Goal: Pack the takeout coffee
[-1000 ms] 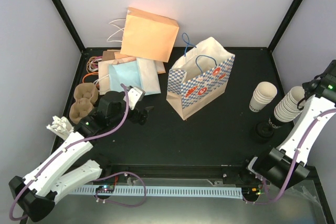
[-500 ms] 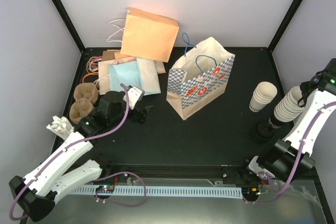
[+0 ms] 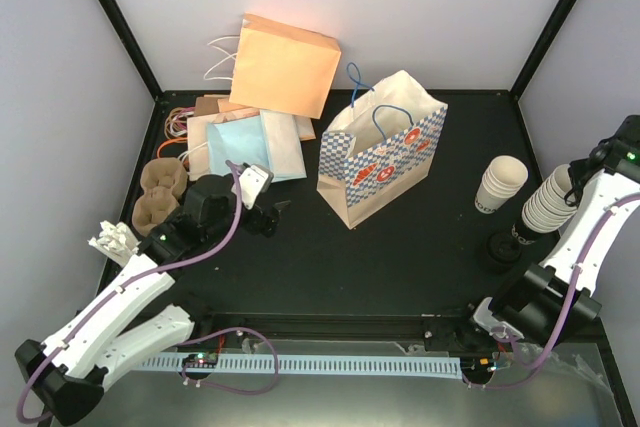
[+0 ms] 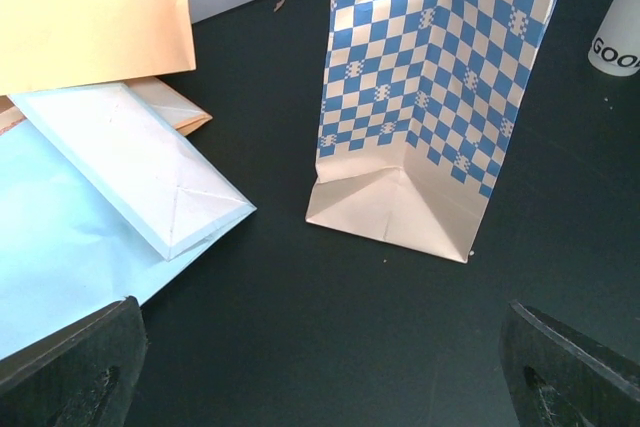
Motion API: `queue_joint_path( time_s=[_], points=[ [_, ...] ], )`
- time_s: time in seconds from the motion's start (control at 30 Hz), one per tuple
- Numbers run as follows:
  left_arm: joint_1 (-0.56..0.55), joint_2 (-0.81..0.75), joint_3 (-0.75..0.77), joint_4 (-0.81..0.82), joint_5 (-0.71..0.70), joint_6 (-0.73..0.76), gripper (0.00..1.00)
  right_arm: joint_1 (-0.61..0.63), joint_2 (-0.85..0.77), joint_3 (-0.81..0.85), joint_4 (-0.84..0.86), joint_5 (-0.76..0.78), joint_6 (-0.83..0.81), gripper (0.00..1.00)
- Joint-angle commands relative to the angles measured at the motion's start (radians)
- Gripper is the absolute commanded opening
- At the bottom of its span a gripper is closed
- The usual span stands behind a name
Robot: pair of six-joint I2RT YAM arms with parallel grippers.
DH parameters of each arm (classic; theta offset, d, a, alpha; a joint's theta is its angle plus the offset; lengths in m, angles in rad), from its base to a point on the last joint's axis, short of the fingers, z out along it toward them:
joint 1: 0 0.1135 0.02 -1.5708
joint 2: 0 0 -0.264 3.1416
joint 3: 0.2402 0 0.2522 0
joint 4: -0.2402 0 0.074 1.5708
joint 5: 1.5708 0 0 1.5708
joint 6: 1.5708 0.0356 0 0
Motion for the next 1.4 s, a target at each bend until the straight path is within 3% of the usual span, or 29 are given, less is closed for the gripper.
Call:
queue_joint_path(
  time_s=[0.0, 0.33, 0.6, 1.1, 1.13, 1.23, 1.37],
  points=[
    [0.007, -0.022, 0.004, 0.020, 0.008, 0.007, 0.99, -0.007, -0.009, -0.023, -0.004, 0.008, 0.006, 0.47],
    [0.007, -0.033, 0.002, 0.018, 0.010, 0.004, 0.99, -0.008, -0.032, -0.034, -0.015, 0.018, 0.010, 0.24],
    [0.006, -0.040, 0.000, 0.018, 0.015, 0.003, 0.99, -0.008, -0.040, -0.019, -0.029, 0.010, 0.013, 0.13],
    [0.007, -0.044, -0.003, 0.020, 0.015, 0.004, 0.99, -0.007, -0.047, 0.108, -0.094, -0.018, 0.019, 0.14],
    [0.006, -0.043, -0.003, 0.019, 0.015, 0.004, 0.99, -0.007, -0.048, 0.111, -0.098, -0.015, 0.019, 0.16],
    [0.007, -0.043, -0.003, 0.020, 0.015, 0.004, 0.99, -0.007, -0.051, 0.091, -0.093, -0.009, 0.010, 0.40],
    [0.006, -0.042, -0.003, 0.020, 0.018, 0.004, 0.99, -0.007, -0.052, 0.042, -0.081, 0.005, 0.006, 0.43]
  ],
)
